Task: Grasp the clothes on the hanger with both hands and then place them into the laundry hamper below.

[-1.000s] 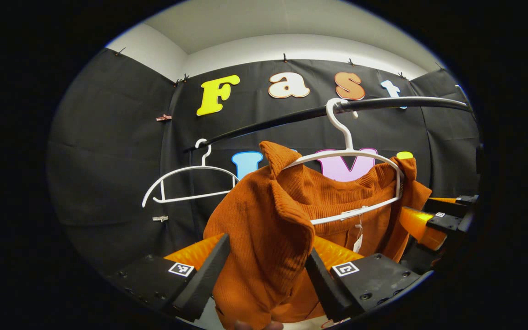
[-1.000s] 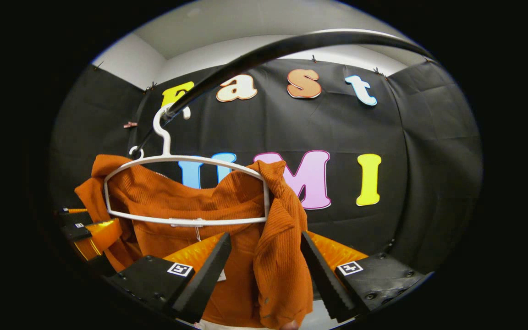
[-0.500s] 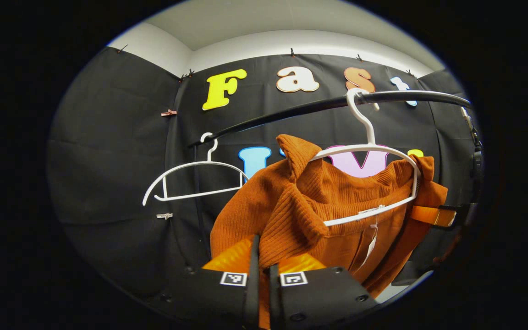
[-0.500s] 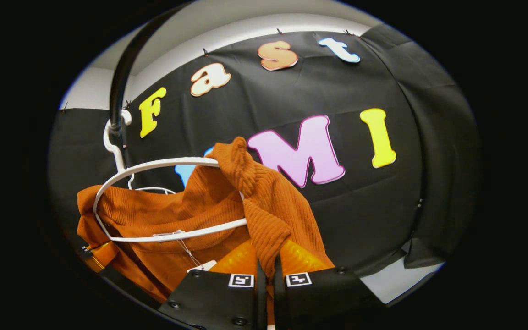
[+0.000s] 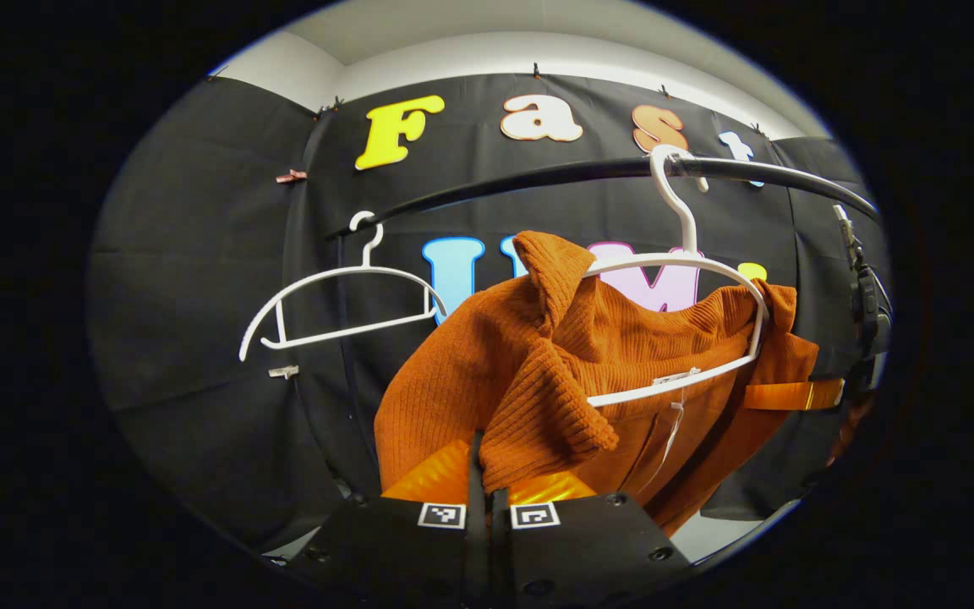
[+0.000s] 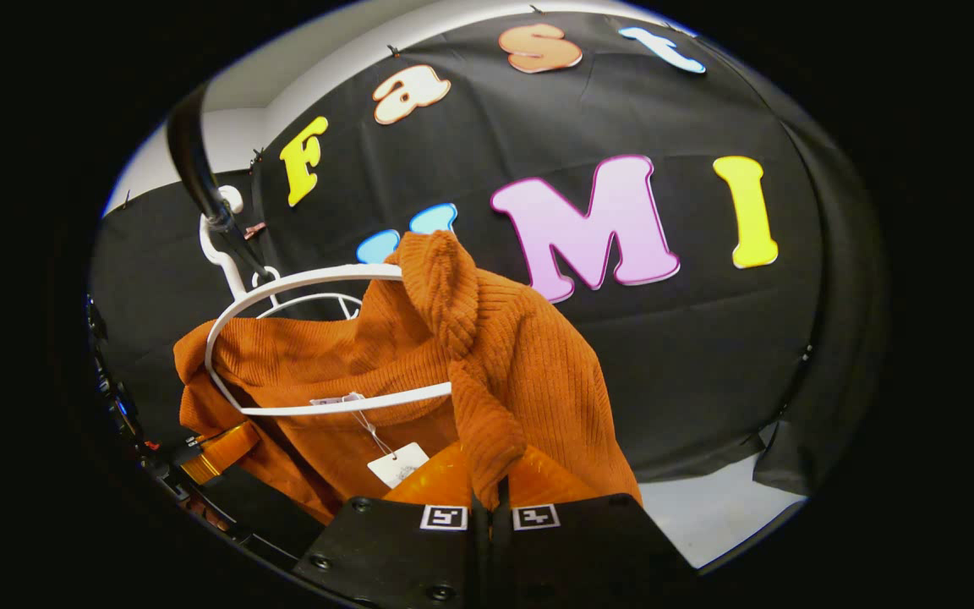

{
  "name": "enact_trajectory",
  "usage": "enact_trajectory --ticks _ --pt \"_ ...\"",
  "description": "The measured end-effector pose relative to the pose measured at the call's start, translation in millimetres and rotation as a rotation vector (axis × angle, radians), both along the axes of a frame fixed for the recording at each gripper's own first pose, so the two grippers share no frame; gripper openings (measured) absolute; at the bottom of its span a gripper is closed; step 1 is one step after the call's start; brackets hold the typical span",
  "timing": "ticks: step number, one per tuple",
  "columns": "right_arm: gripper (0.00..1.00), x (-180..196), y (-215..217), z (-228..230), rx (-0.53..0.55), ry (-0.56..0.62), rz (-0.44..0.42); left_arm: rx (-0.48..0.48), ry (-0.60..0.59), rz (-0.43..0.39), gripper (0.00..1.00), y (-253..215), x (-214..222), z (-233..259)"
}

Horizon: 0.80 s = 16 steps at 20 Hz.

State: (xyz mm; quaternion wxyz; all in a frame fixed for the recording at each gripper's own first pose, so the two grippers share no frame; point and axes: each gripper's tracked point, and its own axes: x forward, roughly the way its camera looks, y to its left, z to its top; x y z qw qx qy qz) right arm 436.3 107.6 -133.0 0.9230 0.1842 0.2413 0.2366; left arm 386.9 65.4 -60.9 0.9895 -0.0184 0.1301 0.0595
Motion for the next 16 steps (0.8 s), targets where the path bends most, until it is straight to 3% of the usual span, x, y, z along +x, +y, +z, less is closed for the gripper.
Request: enact_trajectory --ticks 4,11,16 --pt "0.05 7 -17 12 0.001 0.031 0.010 -0.107 0.077 -0.042 0.05 -1 -3 6" --pt "0.05 49 -72 48 0.040 -0.135 -0.194 -0.076 0.022 0.025 0.05 29 -2 42" --pt "0.05 75 -90 12 0.026 -0.077 -0.246 -0.059 0.041 0.048 0.05 40 2 37"
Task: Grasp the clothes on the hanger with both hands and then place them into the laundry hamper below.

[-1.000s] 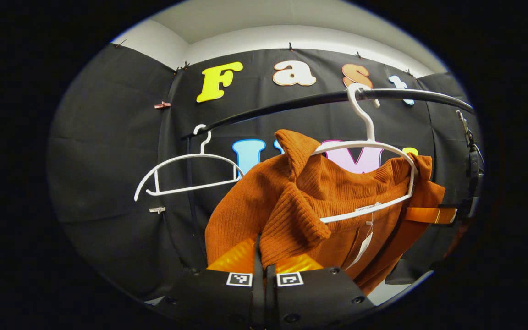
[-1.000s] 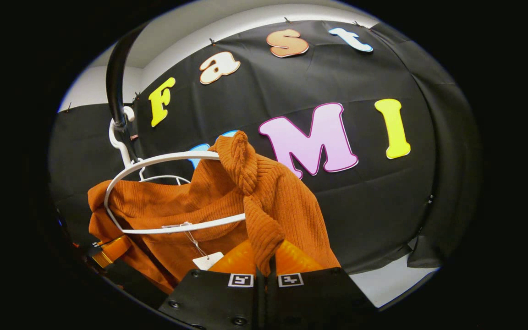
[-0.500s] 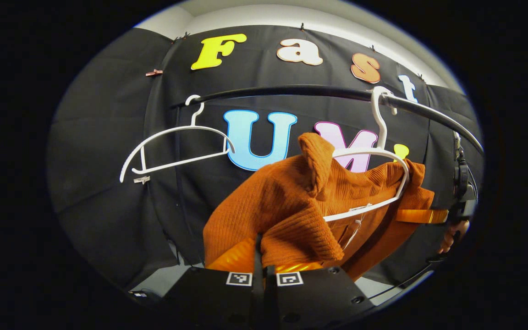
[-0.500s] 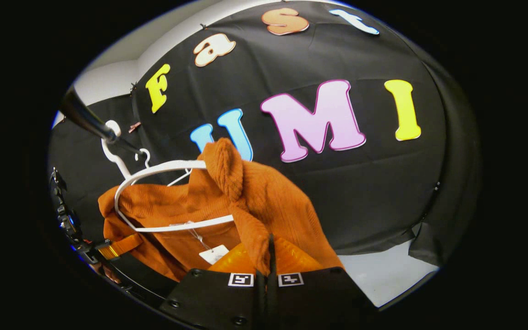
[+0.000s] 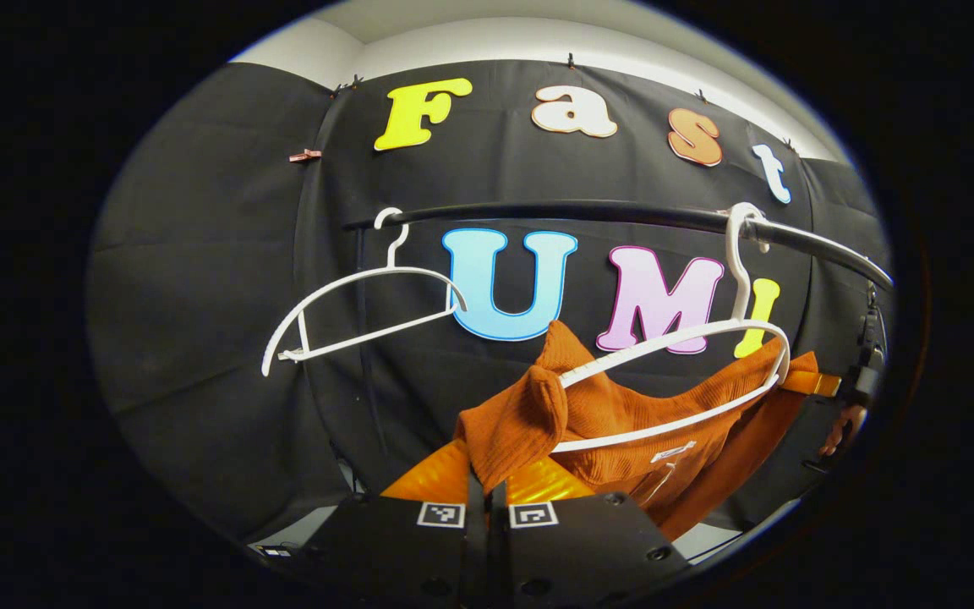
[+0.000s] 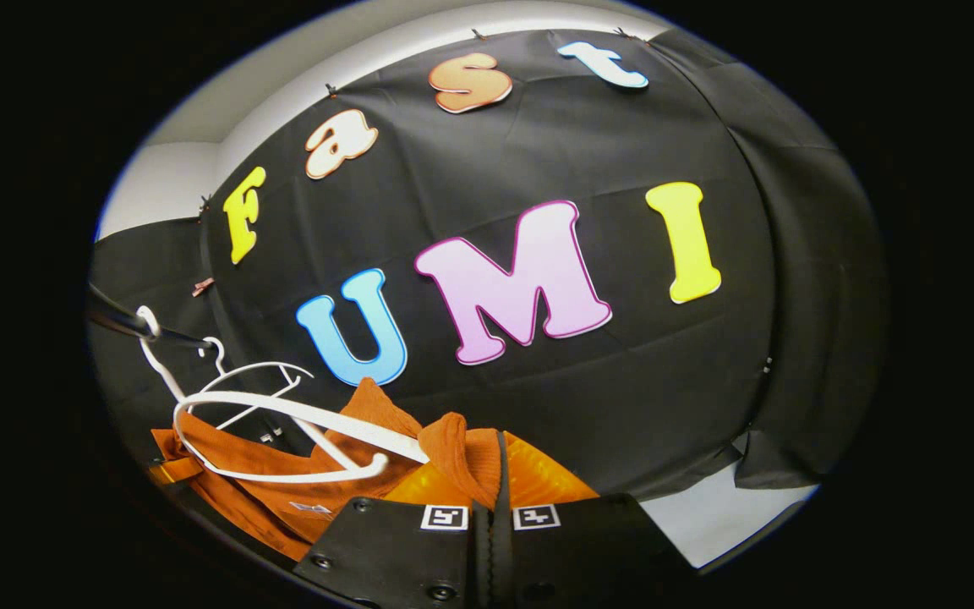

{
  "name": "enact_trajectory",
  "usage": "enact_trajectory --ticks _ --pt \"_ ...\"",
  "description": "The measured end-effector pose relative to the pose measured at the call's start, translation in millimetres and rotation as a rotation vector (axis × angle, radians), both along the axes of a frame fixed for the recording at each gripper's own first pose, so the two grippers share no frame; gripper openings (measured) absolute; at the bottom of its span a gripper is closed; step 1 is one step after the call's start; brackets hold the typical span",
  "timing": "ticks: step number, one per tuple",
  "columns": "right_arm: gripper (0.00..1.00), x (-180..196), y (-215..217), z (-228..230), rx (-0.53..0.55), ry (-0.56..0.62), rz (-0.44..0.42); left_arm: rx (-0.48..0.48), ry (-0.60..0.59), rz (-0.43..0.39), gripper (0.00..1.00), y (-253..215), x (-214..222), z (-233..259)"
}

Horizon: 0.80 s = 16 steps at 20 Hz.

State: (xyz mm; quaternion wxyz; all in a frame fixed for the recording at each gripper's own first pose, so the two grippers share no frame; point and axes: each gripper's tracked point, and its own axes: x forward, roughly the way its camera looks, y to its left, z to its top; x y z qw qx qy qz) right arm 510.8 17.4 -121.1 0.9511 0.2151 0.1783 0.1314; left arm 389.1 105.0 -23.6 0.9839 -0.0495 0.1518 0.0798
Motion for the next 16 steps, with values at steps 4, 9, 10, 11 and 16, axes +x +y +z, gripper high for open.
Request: enact_trajectory --ticks 4,9,10,11,16 --pt "0.05 -23 17 -48 0.020 0.089 0.050 -0.011 0.033 0.032 0.05 12 -10 -23" --pt "0.05 -64 54 -64 0.071 0.102 0.162 -0.011 0.092 0.087 0.05 37 -31 -60" --pt "0.05 -70 61 -64 0.097 0.110 0.183 -0.005 0.109 0.093 0.05 40 -36 -69" --pt "0.05 -78 70 -63 0.119 0.116 0.197 -0.006 0.130 0.093 0.05 41 -40 -81" --pt "0.07 -120 110 -56 0.178 0.124 0.290 -0.043 0.190 0.023 0.05 11 -55 -123"
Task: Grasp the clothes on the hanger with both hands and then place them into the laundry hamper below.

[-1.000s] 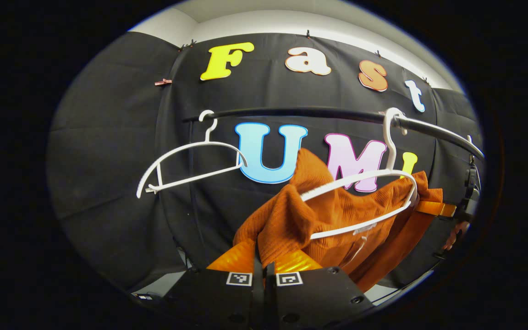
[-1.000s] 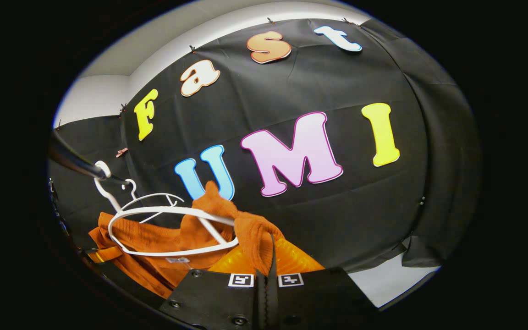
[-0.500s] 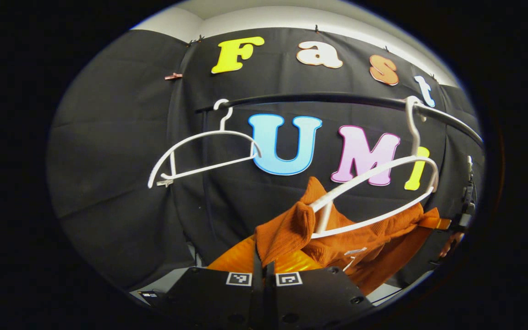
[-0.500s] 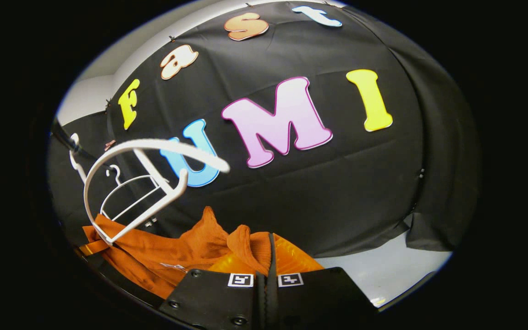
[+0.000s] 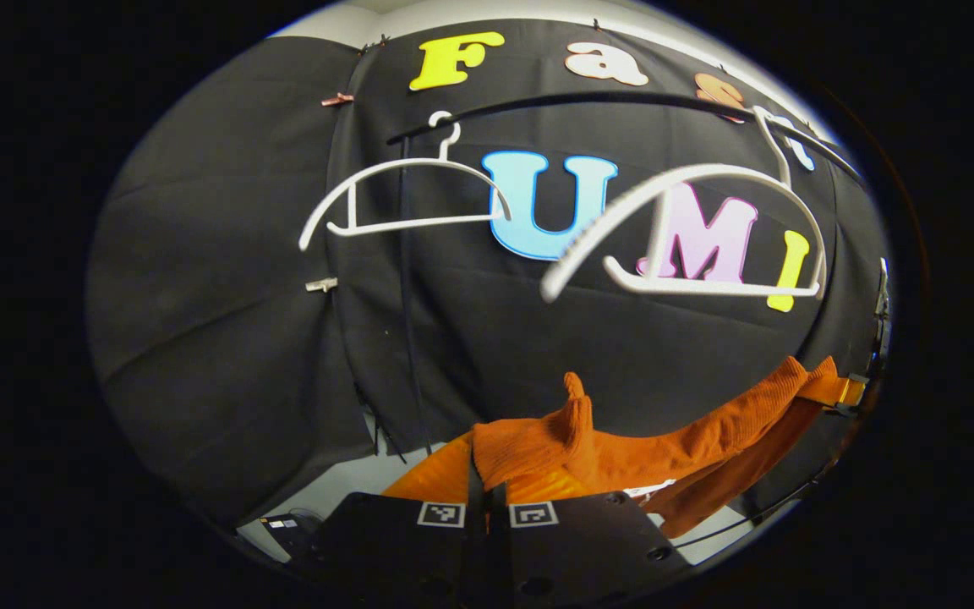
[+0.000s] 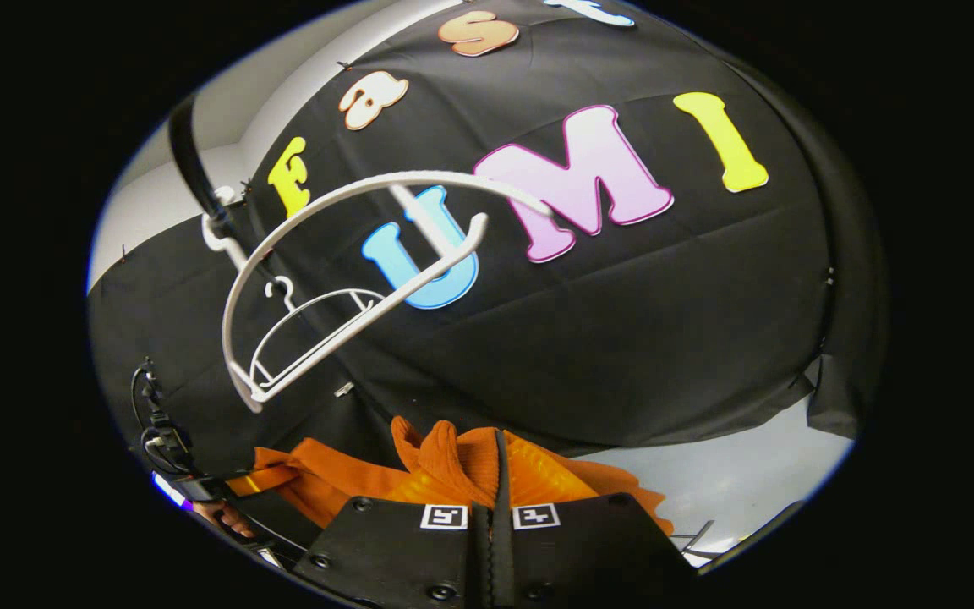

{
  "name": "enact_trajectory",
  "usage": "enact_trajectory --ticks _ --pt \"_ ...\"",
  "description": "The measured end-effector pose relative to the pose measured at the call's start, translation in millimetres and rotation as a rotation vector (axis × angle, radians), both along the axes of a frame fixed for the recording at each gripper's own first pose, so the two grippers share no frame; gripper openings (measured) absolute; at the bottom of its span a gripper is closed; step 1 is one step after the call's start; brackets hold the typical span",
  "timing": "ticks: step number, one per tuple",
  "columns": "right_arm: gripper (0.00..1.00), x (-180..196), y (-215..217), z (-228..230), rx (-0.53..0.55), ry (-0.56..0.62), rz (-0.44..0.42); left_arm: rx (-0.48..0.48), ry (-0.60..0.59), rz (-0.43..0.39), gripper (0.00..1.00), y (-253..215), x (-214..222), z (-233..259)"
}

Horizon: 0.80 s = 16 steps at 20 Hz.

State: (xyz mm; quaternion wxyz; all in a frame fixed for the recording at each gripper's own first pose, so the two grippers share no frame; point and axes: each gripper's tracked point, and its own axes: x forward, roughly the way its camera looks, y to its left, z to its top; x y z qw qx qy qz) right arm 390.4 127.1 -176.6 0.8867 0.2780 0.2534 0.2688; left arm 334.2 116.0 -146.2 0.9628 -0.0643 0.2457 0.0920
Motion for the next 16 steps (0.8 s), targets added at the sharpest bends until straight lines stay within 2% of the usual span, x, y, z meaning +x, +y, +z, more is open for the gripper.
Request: enact_trajectory --ticks 3,7,8,11,12,13,16 --pt "0.05 -26 23 12 0.042 -0.008 0.070 -0.014 -0.014 -0.094 0.05 -42 -1 5" --pt "0.07 -58 54 44 0.095 -0.065 0.176 -0.069 -0.092 -0.212 0.05 -99 7 36" --pt "0.05 -62 57 53 0.105 -0.081 0.190 -0.084 -0.113 -0.232 0.05 -108 8 46" --pt "0.05 -70 64 67 0.111 -0.123 0.222 -0.113 -0.152 -0.268 0.05 -125 10 61" --pt "0.07 -71 64 65 0.109 -0.120 0.228 -0.126 -0.152 -0.267 0.05 -127 10 61" --pt "0.05 -74 64 63 0.109 -0.114 0.231 -0.136 -0.150 -0.269 0.05 -130 10 58" --pt "0.05 -75 63 49 0.095 -0.091 0.229 -0.140 -0.137 -0.281 0.05 -136 11 44"
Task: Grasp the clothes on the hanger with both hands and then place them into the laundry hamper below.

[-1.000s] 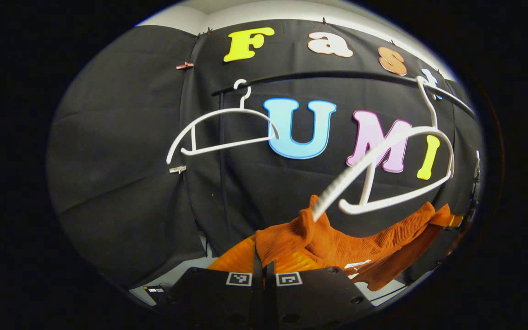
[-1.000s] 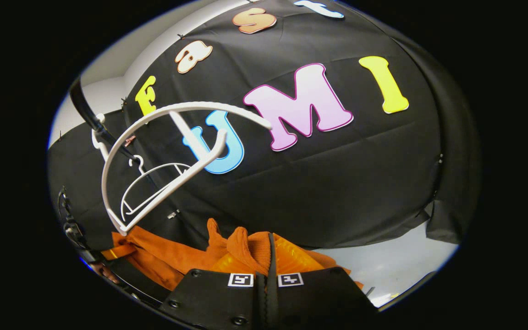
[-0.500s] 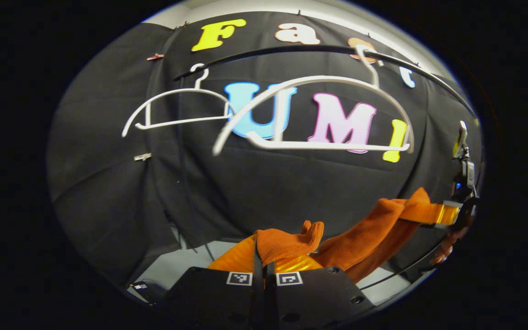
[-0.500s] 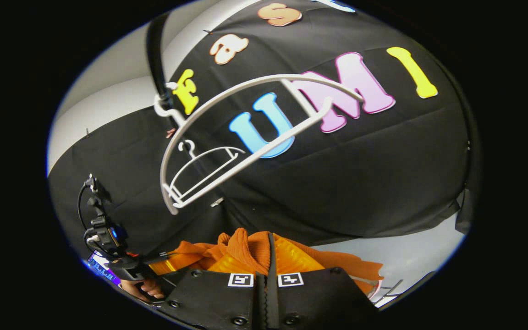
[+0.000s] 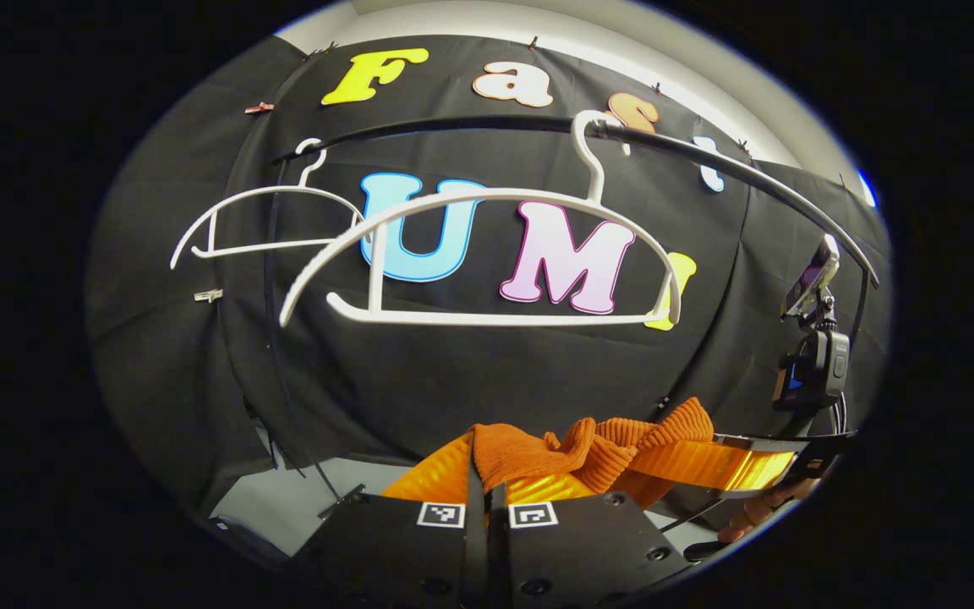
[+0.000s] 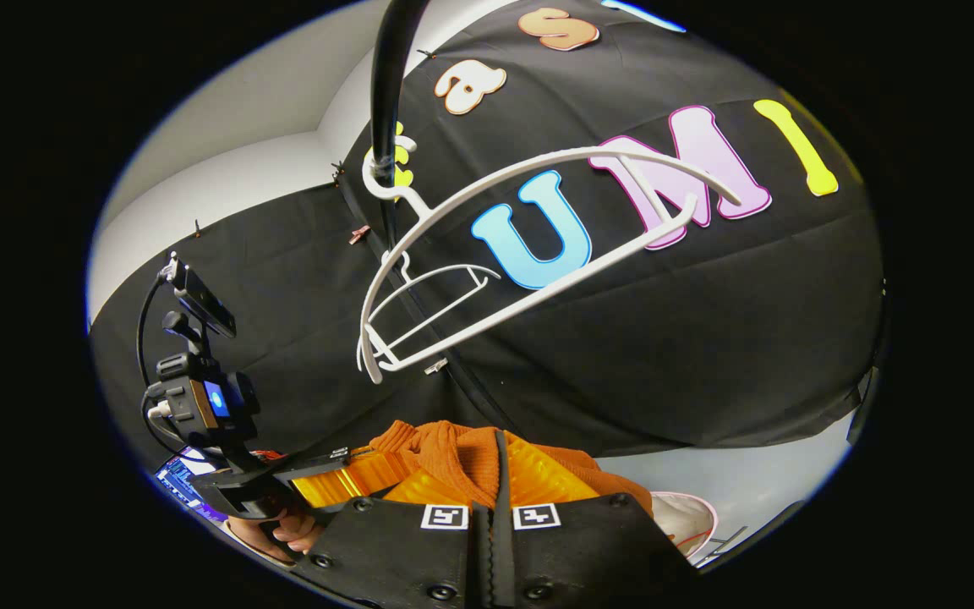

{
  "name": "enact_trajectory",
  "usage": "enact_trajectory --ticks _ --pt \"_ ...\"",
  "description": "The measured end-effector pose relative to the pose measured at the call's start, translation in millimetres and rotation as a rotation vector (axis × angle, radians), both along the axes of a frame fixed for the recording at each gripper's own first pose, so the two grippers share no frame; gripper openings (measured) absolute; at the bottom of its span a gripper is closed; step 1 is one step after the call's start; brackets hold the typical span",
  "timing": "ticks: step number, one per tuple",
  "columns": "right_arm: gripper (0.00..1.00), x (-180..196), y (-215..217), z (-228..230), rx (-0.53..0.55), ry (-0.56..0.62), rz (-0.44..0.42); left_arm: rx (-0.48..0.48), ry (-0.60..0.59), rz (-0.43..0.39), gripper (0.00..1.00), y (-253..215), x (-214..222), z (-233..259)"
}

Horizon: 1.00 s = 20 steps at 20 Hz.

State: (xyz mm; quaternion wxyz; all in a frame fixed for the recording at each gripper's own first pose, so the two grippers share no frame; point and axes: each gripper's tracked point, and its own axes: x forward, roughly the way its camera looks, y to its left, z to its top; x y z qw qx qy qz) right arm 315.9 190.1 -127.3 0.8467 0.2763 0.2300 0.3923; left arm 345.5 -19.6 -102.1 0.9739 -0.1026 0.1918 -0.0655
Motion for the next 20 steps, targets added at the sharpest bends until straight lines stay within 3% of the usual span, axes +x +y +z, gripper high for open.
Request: enact_trajectory --ticks 7,13,20 --pt "0.05 5 6 -76 -0.119 0.076 0.008 0.021 0.086 -0.021 0.05 -11 11 -76" --pt "0.05 15 -2 -165 -0.309 0.133 -0.007 -0.012 0.231 -0.022 0.05 -15 27 -151" --pt "0.05 4 -23 -281 -0.603 0.230 0.018 0.120 0.479 -0.015 0.05 -16 18 -278"
